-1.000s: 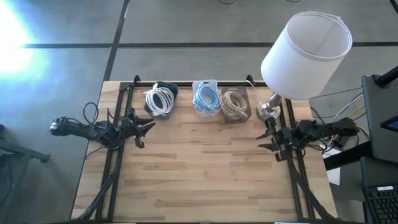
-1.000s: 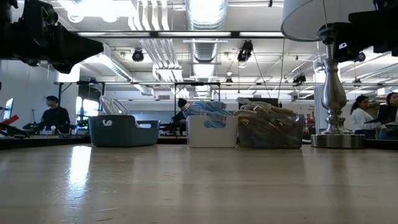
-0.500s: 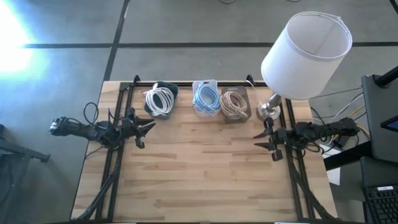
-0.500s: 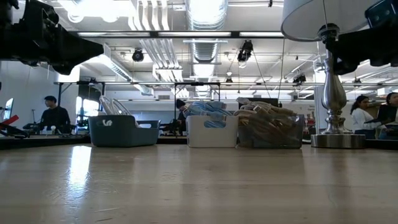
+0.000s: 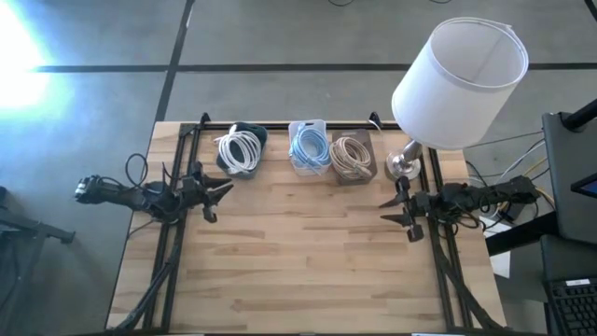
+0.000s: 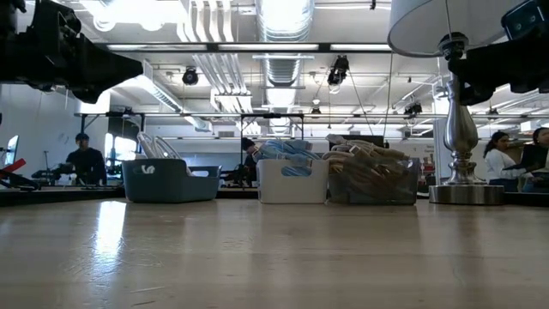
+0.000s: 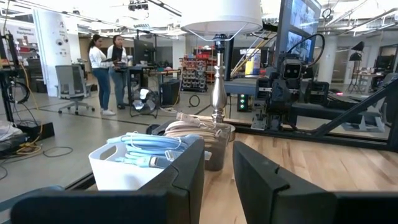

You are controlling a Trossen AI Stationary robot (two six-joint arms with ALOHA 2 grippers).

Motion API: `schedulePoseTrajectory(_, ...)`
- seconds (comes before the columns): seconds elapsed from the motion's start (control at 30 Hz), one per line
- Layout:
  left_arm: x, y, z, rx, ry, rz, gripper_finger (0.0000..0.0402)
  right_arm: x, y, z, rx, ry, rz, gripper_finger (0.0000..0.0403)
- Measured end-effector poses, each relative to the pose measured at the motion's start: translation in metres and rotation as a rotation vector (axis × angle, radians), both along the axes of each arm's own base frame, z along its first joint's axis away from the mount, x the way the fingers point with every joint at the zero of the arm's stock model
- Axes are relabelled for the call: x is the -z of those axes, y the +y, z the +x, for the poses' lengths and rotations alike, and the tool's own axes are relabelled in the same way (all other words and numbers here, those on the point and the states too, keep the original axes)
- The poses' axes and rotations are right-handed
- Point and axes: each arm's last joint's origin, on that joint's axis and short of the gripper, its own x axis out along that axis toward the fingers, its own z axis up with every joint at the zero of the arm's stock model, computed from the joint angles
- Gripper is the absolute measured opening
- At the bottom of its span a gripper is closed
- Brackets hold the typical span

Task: Sort HDMI cables
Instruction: Return to Home Position

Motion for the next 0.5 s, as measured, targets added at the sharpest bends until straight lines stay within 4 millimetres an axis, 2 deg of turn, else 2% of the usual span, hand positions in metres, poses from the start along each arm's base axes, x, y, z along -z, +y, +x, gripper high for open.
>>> schedulePoseTrajectory(0.5,0.0001,0.0,0.0,0.0,0.0,0.0,0.0087,-0.0001,0.0,-0.0001,0.001,-0.001,0.0,0.0119)
